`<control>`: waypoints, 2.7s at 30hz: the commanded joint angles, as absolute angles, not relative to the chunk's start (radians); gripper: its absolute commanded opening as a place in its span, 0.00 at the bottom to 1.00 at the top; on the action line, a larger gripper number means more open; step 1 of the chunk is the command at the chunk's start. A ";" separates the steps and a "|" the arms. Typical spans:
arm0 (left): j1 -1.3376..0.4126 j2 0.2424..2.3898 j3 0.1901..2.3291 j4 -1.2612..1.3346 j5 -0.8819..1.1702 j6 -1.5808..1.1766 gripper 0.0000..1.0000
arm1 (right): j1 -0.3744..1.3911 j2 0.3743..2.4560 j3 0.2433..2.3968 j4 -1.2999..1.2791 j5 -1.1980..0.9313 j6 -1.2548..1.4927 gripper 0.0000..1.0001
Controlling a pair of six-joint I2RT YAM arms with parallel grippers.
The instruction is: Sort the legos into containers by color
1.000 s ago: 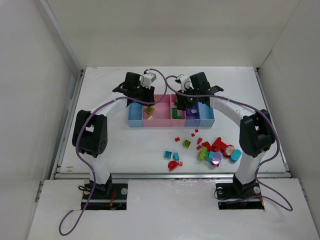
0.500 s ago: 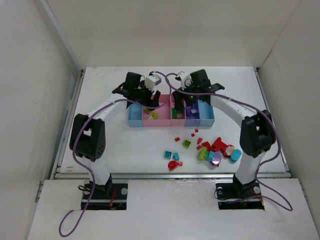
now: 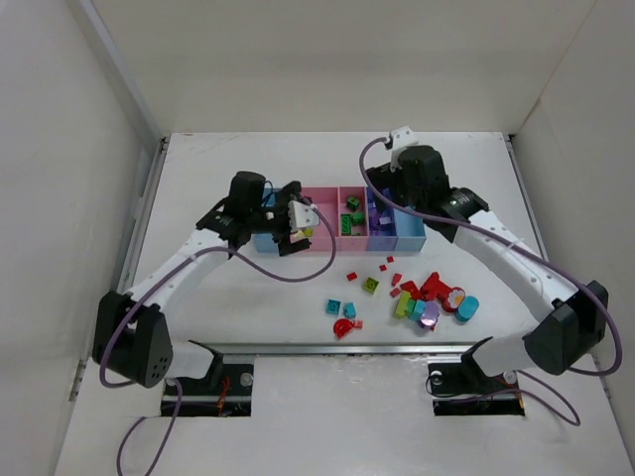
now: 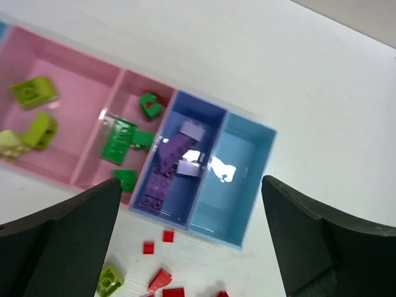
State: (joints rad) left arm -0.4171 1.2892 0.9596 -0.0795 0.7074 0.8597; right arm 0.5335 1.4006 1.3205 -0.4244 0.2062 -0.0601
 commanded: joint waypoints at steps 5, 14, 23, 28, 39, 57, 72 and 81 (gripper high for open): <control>-0.575 1.440 1.059 -0.555 0.669 1.351 1.00 | 0.634 1.373 1.299 -0.549 0.525 0.055 1.00; -0.718 1.551 1.040 -0.664 0.739 1.473 0.91 | 0.678 1.238 1.163 -0.558 0.477 0.175 1.00; -0.862 1.663 1.029 -0.557 0.649 1.315 0.80 | 0.678 1.155 1.106 -0.558 0.468 0.184 1.00; -0.887 1.698 1.029 -0.472 0.598 1.115 0.72 | 0.678 1.155 1.088 -0.549 0.457 0.184 1.00; -0.916 1.732 0.980 -0.457 0.488 1.074 0.10 | 0.678 1.124 1.068 -0.549 0.466 0.164 1.00; -0.343 1.351 1.128 -0.254 0.297 0.325 0.00 | 0.698 1.187 1.226 -0.681 0.750 0.279 1.00; -0.195 1.391 0.951 0.026 0.255 0.146 0.08 | 0.816 1.233 1.244 -0.644 0.619 0.241 1.00; -0.183 1.422 0.922 0.067 0.316 0.210 0.18 | 0.827 1.187 1.123 -0.634 0.368 0.293 1.00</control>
State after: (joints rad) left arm -0.1814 1.4273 0.9360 0.0090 0.2749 0.1974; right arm 0.8223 1.2095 1.1431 -0.6697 0.4812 0.2638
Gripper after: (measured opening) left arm 0.330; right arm 0.998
